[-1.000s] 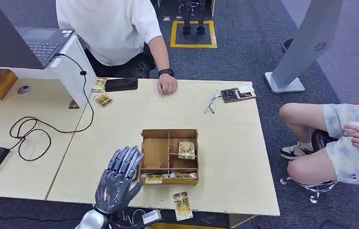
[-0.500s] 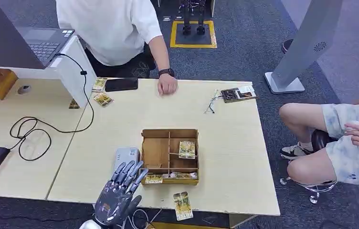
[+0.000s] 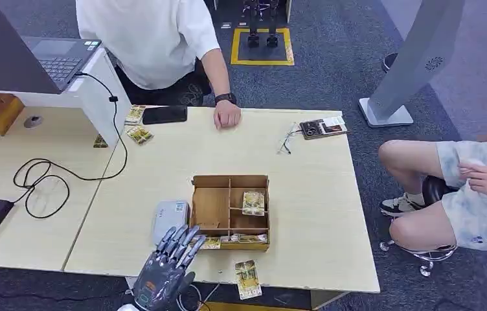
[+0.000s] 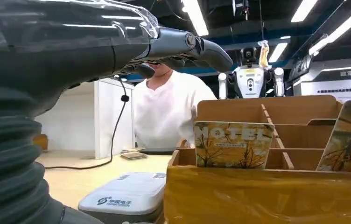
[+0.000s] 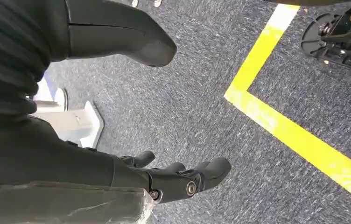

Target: Pass the card to the sensor for recognition and then transmit it.

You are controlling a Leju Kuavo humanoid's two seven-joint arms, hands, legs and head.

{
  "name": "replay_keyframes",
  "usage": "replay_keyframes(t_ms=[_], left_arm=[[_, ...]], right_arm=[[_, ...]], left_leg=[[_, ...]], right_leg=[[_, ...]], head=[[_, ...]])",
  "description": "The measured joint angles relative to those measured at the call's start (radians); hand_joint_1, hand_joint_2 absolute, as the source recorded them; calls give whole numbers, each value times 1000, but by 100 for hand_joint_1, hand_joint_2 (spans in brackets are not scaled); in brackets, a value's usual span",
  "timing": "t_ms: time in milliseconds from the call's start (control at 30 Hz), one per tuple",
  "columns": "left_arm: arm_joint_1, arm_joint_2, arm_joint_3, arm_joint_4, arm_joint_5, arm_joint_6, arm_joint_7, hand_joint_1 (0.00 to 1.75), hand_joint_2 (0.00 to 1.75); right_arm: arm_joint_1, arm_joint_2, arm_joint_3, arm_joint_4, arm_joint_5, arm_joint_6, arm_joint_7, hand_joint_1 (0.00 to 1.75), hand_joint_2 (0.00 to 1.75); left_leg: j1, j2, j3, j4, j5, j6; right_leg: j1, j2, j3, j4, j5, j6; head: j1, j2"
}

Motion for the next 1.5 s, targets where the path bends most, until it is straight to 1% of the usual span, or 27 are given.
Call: replay_keyframes(t_ms=[133,333,433,500,633,833,1233,1267,1300,1333,1500], left_arm=[[-18,-10,-18,18,-7,-7,29,0,175],[-21,-14,-19,22,-11,-9,35,0,175],[-38,-34,-25,39,-21,-39,65,0,175],[-51,-56,-27,48,-27,-60,97,0,175],[-52,-64,-28,48,-37,-84,115,0,175],[-53,-67,-28,49,-45,-109,127,0,175],[-54,-67,-29,55,-47,-111,130,0,175],[-55,-67,-29,55,-47,-113,130,12,175],[-55,-67,-29,56,-47,-116,130,87,175],[-57,-67,-30,58,-47,-124,130,175,175],[-62,-67,-35,63,-45,-152,135,175,175]], right_arm=[[0,0,3,0,0,0,1,0,175],[0,0,3,0,0,0,1,0,175],[1,0,5,0,0,0,3,0,175],[1,1,6,0,0,0,3,0,175],[2,2,6,0,0,0,3,0,175],[4,2,5,0,0,0,3,0,175],[5,4,6,0,0,0,3,0,175],[5,4,6,0,0,0,3,0,175],[5,4,6,0,0,0,3,0,175],[5,4,6,0,0,0,3,0,175],[5,4,6,0,0,-1,3,0,175]], left_leg=[[0,0,0,0,0,0],[0,0,0,0,0,0],[0,0,0,0,0,0],[0,0,0,0,0,0],[0,0,0,0,0,0],[0,0,0,0,0,0],[0,0,0,0,0,0],[0,0,0,0,0,0],[0,0,0,0,0,0],[0,0,0,0,0,0],[0,0,0,0,0,0]], right_leg=[[0,0,0,0,0,0],[0,0,0,0,0,0],[0,0,0,0,0,0],[0,0,0,0,0,0],[0,0,0,0,0,0],[0,0,0,0,0,0],[0,0,0,0,0,0],[0,0,0,0,0,0],[0,0,0,0,0,0],[0,0,0,0,0,0],[0,0,0,0,0,0]], head=[[0,0],[0,0],[0,0],[0,0],[0,0],[0,0],[0,0],[0,0],[0,0],[0,0],[0,0]])
